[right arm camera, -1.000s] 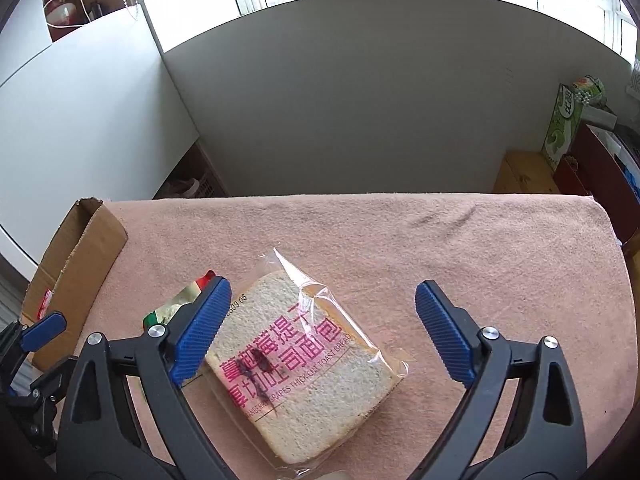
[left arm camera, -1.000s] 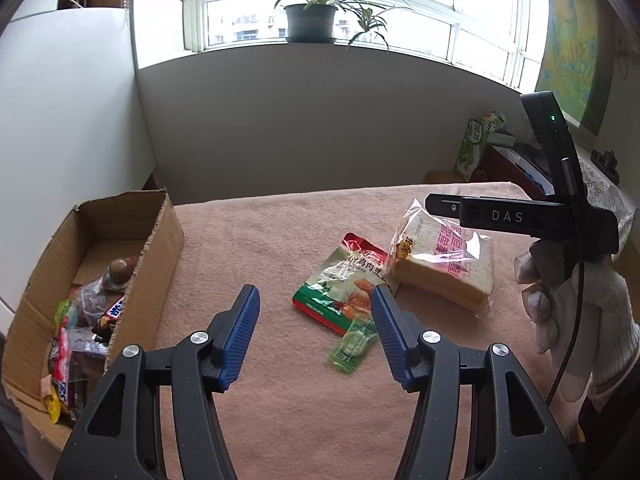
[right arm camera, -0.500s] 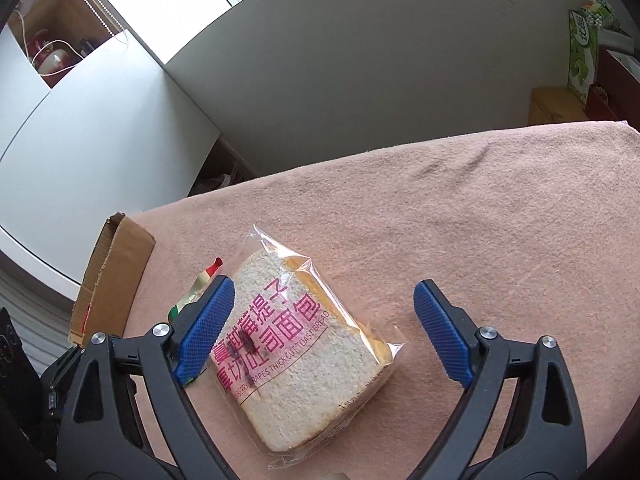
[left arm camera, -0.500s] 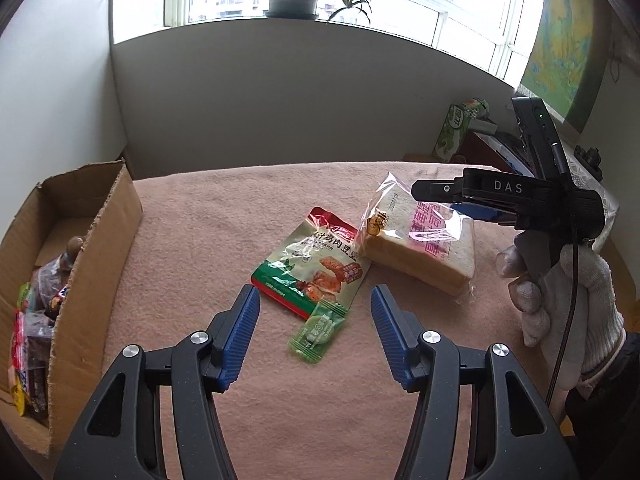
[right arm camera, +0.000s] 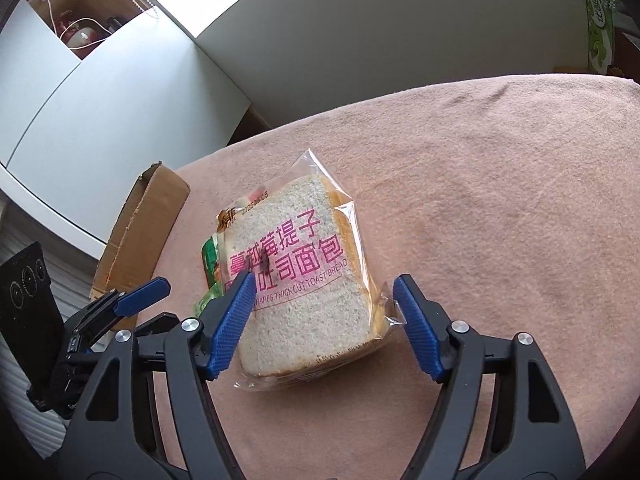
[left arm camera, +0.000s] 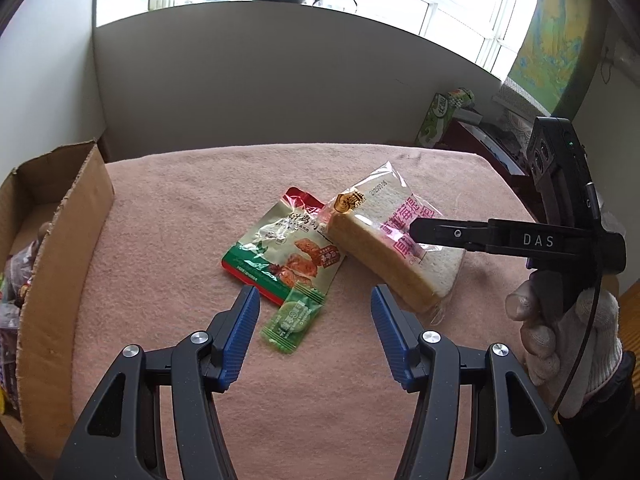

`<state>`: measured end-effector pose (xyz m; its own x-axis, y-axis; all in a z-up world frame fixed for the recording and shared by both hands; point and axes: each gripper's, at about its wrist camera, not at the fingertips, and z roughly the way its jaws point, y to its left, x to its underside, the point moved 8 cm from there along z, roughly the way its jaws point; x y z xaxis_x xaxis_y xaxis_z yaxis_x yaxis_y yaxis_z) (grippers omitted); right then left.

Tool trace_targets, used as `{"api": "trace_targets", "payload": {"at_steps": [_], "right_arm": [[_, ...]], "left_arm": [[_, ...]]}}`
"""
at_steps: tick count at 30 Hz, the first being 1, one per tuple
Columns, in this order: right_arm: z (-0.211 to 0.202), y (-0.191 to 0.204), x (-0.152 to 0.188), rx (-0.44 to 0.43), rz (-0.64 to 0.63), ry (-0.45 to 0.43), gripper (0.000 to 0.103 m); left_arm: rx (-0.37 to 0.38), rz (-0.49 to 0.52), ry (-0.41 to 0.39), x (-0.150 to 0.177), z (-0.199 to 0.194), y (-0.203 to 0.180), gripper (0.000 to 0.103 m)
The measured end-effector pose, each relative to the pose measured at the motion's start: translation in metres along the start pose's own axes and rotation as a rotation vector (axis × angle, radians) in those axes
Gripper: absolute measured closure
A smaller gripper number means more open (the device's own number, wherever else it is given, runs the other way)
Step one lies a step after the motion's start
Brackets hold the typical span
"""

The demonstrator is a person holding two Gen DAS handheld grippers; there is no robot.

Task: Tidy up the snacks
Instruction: 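Grasp the bagged bread loaf with the right gripper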

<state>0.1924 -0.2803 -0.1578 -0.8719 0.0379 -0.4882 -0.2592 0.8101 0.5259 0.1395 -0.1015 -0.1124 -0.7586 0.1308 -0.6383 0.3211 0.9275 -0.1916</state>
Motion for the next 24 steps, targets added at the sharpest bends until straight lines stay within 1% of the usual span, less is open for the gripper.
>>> {"api": "trace_targets", "payload": {"at_steps": [2, 3, 5, 8, 13, 16, 17, 20, 24], "right_arm": [[0.002, 0.011, 0.010, -0.047, -0.014, 0.021, 0.033], [0.004, 0.018, 0.013, -0.058, -0.028, 0.030, 0.034], [0.006, 0.025, 0.017, -0.052, -0.058, 0.038, 0.035], [0.009, 0.030, 0.017, -0.014, -0.083, 0.034, 0.035], [0.010, 0.026, 0.013, -0.007, -0.059, 0.020, 0.036], [0.007, 0.021, 0.013, -0.025, -0.040, 0.019, 0.044], [0.007, 0.022, 0.014, -0.040, -0.037, 0.023, 0.046], [0.007, 0.024, 0.015, -0.026, -0.052, 0.019, 0.046], [0.008, 0.027, 0.016, -0.033, -0.050, 0.021, 0.047]], "left_arm": [[0.015, 0.008, 0.009, 0.002, 0.003, -0.004, 0.046], [0.022, 0.011, 0.016, 0.003, 0.004, -0.006, 0.046], [0.035, 0.018, 0.030, 0.005, 0.008, -0.011, 0.046], [0.051, 0.023, 0.048, 0.006, 0.014, -0.015, 0.046], [0.081, 0.005, 0.065, 0.004, 0.023, -0.018, 0.046], [0.103, -0.014, 0.074, 0.003, 0.025, -0.016, 0.046], [0.110, -0.014, 0.076, 0.004, 0.026, -0.017, 0.048], [0.147, -0.002, 0.088, 0.005, 0.028, -0.025, 0.056], [0.157, 0.018, 0.088, 0.003, 0.030, -0.037, 0.060]]}}
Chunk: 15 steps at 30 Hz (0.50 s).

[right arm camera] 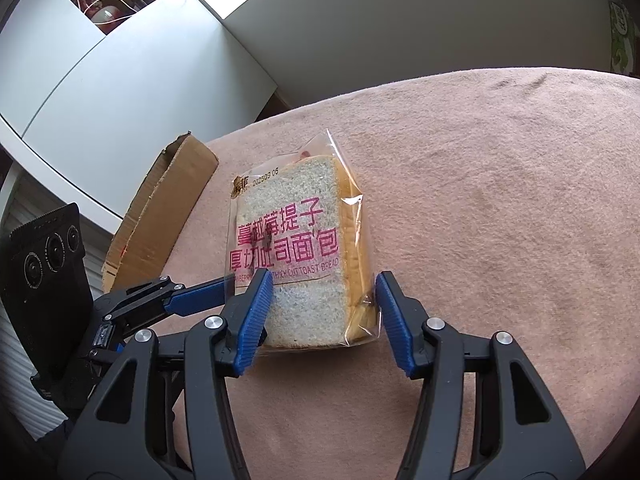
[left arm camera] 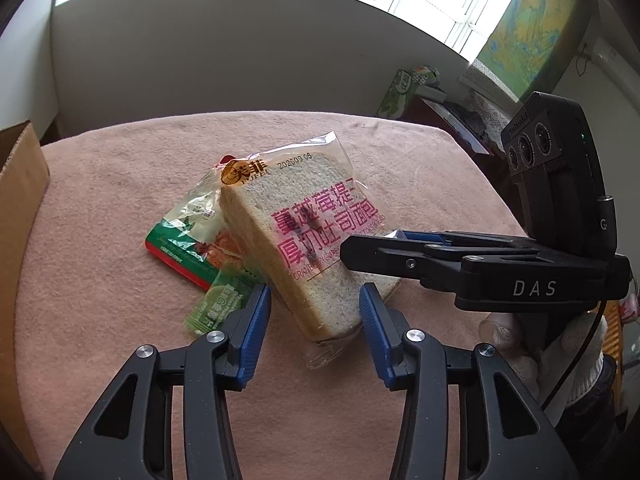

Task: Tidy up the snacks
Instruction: 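Grasp the bagged bread loaf with the right gripper, then lift the bread loaf with the right gripper and carry it toward the box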

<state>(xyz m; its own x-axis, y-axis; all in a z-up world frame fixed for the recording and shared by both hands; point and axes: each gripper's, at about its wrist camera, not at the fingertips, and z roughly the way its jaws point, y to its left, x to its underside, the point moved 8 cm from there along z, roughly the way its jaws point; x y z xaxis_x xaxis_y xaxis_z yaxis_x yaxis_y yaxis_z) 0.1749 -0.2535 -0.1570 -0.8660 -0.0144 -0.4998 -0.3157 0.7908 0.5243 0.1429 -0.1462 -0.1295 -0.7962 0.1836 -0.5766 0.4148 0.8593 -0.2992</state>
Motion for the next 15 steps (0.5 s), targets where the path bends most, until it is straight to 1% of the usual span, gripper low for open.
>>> {"api": "trace_targets", "payload": {"at_steps": [3, 5, 9, 15], "right_arm": [[0.001, 0.005, 0.002, -0.005, -0.008, 0.003, 0.047], [0.002, 0.008, 0.003, -0.003, -0.013, 0.001, 0.047], [0.000, 0.015, 0.002, -0.011, -0.019, -0.010, 0.047], [-0.004, 0.037, -0.006, -0.014, -0.050, -0.035, 0.047]], "left_arm": [[-0.001, 0.009, -0.003, 0.001, -0.002, -0.005, 0.062], [-0.020, 0.019, -0.010, -0.001, 0.000, -0.009, 0.062], [-0.053, 0.040, -0.027, 0.004, -0.010, -0.010, 0.062], [-0.074, 0.043, -0.071, 0.000, -0.026, -0.002, 0.062]]}}
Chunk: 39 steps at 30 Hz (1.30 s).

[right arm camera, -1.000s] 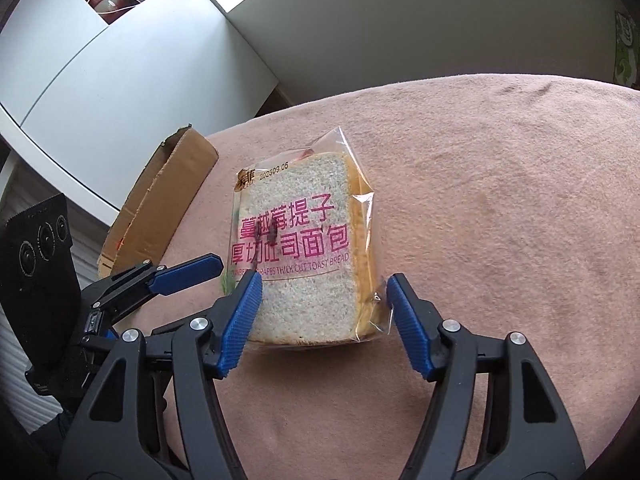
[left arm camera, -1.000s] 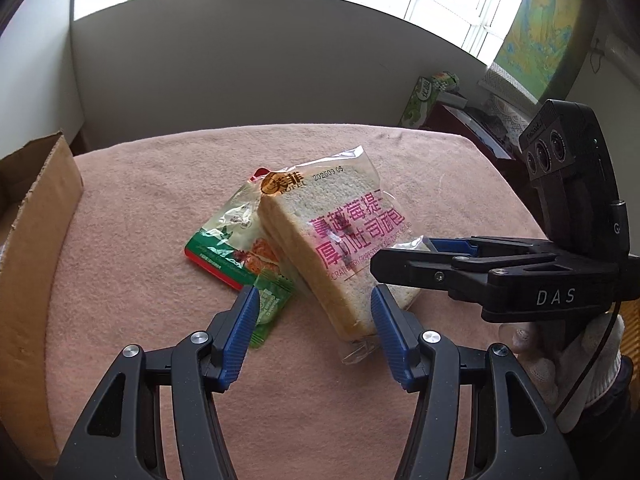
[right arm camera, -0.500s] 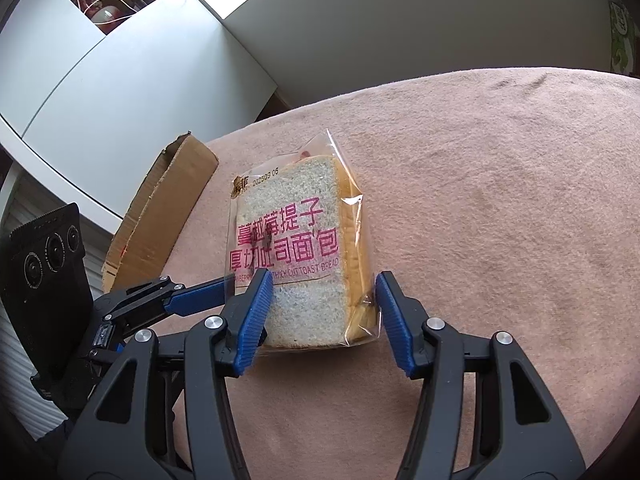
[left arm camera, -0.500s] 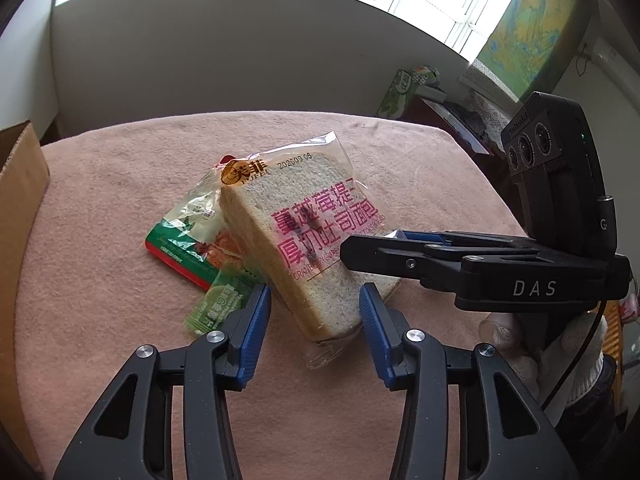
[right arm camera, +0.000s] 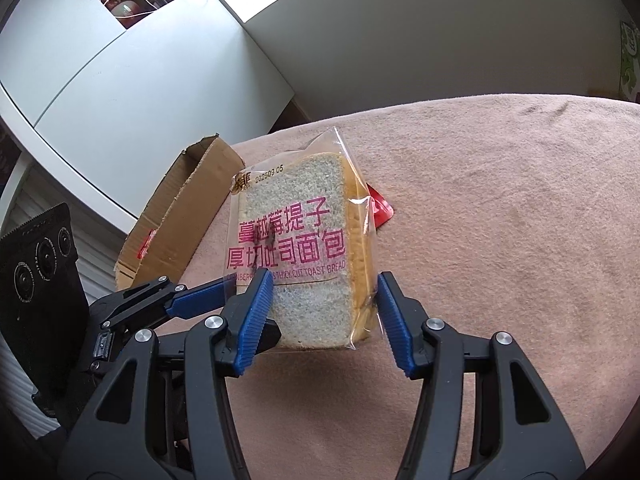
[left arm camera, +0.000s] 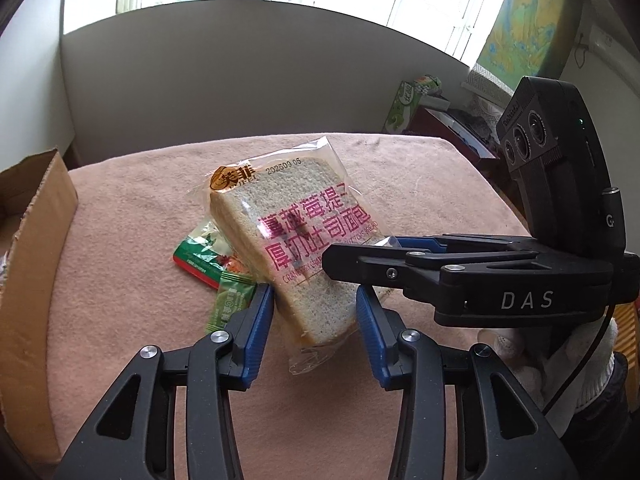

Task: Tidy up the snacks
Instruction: 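Lift the bread loaf with the right gripper and carry it toward the box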

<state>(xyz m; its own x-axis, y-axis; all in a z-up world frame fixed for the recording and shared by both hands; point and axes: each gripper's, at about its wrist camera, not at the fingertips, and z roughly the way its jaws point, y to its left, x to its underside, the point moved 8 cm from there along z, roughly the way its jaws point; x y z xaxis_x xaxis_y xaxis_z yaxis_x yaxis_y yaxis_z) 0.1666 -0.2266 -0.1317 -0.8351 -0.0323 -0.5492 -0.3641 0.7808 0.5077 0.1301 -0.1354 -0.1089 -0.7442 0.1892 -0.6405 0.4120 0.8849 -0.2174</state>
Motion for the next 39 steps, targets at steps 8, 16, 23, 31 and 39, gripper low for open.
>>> {"api": "trace_targets", "payload": {"at_steps": [8, 16, 23, 31, 39], "right_arm": [[0.003, 0.034, -0.012, -0.027, -0.038, -0.015, 0.047], [0.021, 0.077, -0.028, -0.063, -0.077, -0.008, 0.047], [0.044, 0.124, -0.039, -0.106, -0.123, 0.004, 0.047], [0.075, 0.175, -0.055, -0.156, -0.159, 0.018, 0.047], [0.112, 0.205, -0.071, -0.191, -0.154, 0.039, 0.047]], "left_arm": [[-0.041, -0.007, -0.063, -0.006, -0.029, 0.019, 0.062], [-0.078, -0.049, -0.117, -0.009, -0.055, 0.052, 0.062], [-0.122, -0.100, -0.169, -0.007, -0.086, 0.091, 0.062], [-0.183, -0.150, -0.217, -0.009, -0.113, 0.134, 0.062], [-0.228, -0.210, -0.232, -0.015, -0.128, 0.182, 0.062]]}}
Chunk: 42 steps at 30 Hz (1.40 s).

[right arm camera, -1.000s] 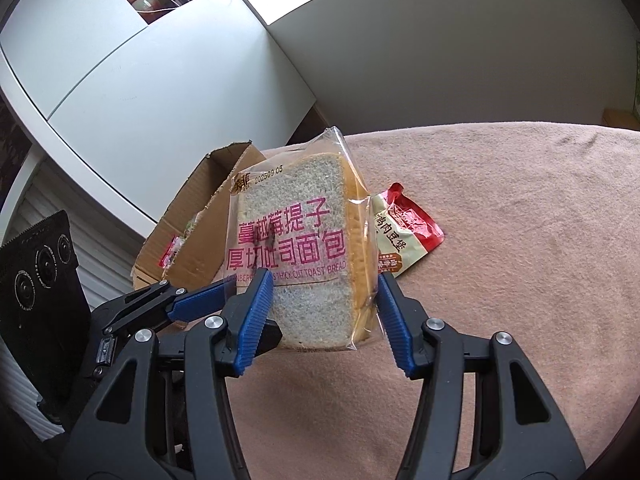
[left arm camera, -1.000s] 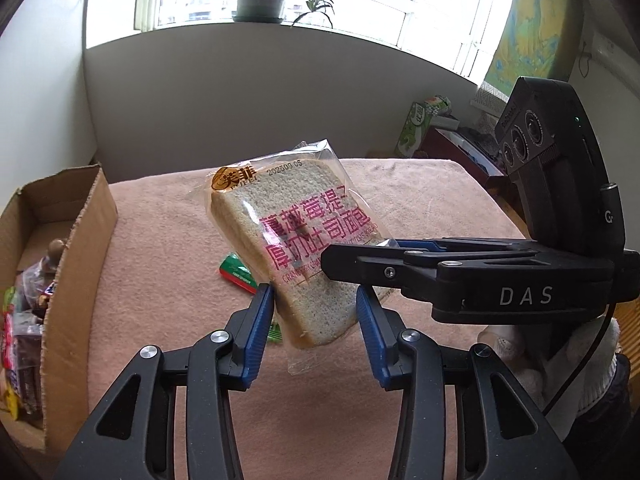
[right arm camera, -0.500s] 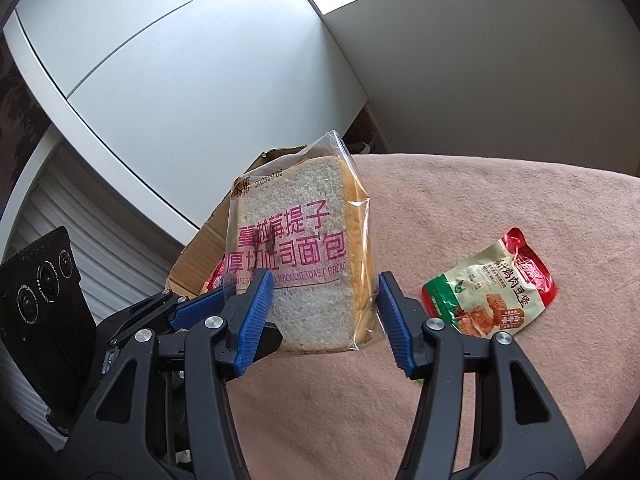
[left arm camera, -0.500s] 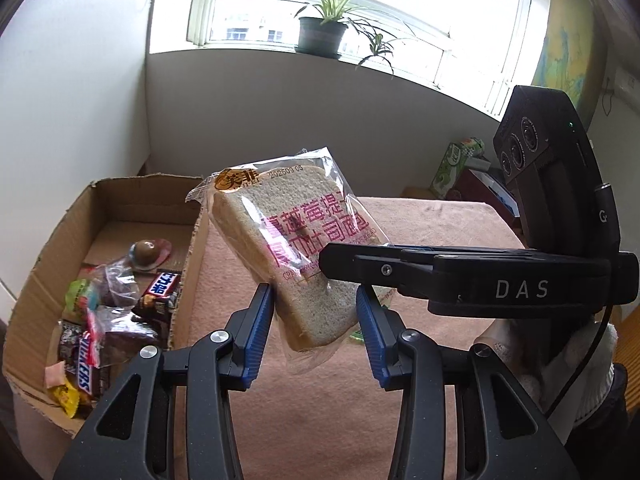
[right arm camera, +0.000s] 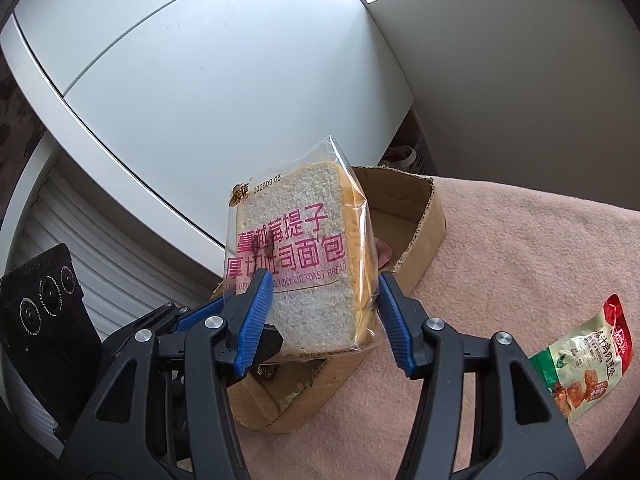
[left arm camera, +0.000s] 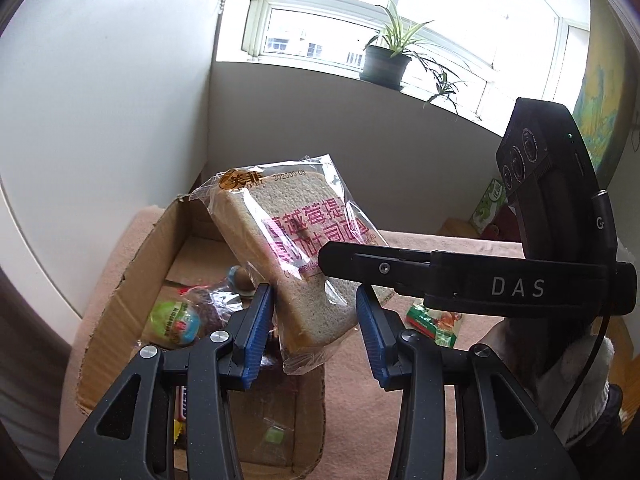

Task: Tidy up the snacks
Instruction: 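Lift the bread loaf with the right gripper and carry it toward the box, then lower the bread loaf into the box and open the right gripper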

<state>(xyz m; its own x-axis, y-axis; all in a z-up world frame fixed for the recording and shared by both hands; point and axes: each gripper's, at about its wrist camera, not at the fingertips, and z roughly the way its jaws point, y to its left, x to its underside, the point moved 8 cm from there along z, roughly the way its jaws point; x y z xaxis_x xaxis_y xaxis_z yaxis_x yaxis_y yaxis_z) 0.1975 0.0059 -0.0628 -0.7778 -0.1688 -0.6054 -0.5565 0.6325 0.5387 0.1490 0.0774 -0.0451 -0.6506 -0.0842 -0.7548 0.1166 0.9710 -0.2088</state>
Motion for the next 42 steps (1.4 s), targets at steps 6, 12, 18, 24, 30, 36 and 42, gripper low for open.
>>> {"api": "trace_targets", "payload": {"at_steps": [6, 12, 18, 24, 30, 36, 42], "right_arm": [[0.023, 0.003, 0.000, 0.026, -0.011, 0.025, 0.047], [0.039, 0.010, -0.004, 0.018, 0.000, 0.033, 0.047], [0.049, 0.013, -0.006, 0.019, 0.002, 0.026, 0.045], [0.050, 0.005, -0.005, 0.064, 0.011, 0.025, 0.040], [0.040, 0.009, -0.005, 0.074, -0.010, 0.010, 0.039], [0.040, 0.009, -0.005, 0.109, -0.027, 0.002, 0.034], [0.019, 0.006, -0.001, 0.126, -0.032, -0.020, 0.034]], "left_arm": [[-0.020, -0.038, 0.040, 0.004, 0.010, 0.029, 0.062], [-0.043, -0.062, 0.054, 0.002, 0.017, 0.046, 0.062], [-0.063, -0.086, 0.051, -0.001, 0.020, 0.061, 0.062], [-0.162, -0.055, 0.051, -0.002, 0.027, 0.067, 0.062], [-0.165, -0.053, 0.041, -0.002, 0.022, 0.070, 0.062], [-0.171, -0.039, 0.029, 0.002, 0.014, 0.068, 0.062], [-0.178, -0.015, 0.013, 0.004, 0.006, 0.059, 0.062]]}}
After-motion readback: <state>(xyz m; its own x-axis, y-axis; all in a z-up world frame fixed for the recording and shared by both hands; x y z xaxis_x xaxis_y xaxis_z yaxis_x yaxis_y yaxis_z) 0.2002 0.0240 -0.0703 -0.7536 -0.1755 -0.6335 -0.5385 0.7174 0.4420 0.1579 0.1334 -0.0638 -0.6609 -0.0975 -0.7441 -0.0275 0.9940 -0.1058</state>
